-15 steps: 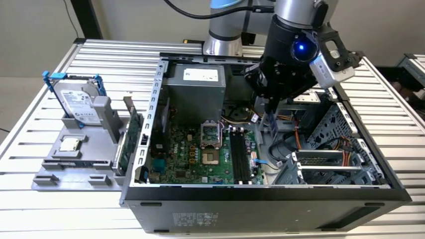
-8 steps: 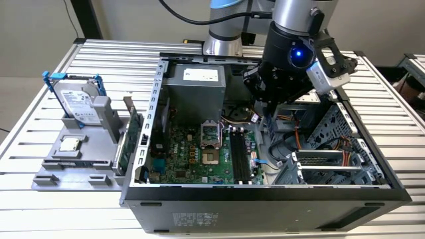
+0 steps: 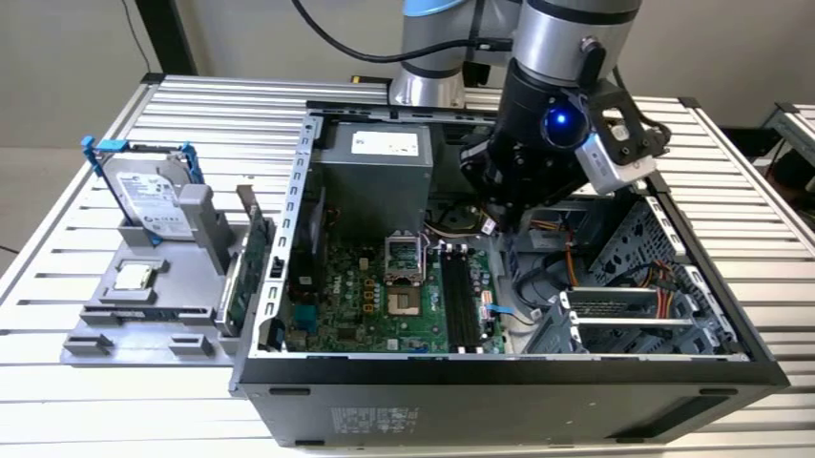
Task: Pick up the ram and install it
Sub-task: 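Insert the ram into the slot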
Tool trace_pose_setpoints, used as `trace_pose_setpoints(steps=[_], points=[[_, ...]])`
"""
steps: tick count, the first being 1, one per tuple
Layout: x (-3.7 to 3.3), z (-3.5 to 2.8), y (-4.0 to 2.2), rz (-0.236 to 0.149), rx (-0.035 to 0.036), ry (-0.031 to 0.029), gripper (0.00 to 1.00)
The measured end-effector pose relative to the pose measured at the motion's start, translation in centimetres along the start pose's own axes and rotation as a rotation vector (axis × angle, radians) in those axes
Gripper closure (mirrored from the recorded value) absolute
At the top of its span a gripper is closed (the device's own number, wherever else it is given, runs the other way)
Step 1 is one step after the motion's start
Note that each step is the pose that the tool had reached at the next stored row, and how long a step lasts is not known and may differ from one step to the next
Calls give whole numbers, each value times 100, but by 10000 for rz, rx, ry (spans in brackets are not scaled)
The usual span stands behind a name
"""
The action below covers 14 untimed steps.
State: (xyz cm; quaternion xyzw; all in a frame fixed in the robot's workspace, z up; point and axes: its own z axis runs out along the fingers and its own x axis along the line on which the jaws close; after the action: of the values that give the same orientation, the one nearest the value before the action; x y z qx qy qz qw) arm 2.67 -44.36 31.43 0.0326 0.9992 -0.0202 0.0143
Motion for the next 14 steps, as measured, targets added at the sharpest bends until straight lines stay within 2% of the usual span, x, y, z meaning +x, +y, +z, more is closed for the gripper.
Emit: trace_pose_setpoints(steps=[5,14], points=[[35,87,1,-37,-1,-1,100],[54,249,8,-37,14,-2,100]])
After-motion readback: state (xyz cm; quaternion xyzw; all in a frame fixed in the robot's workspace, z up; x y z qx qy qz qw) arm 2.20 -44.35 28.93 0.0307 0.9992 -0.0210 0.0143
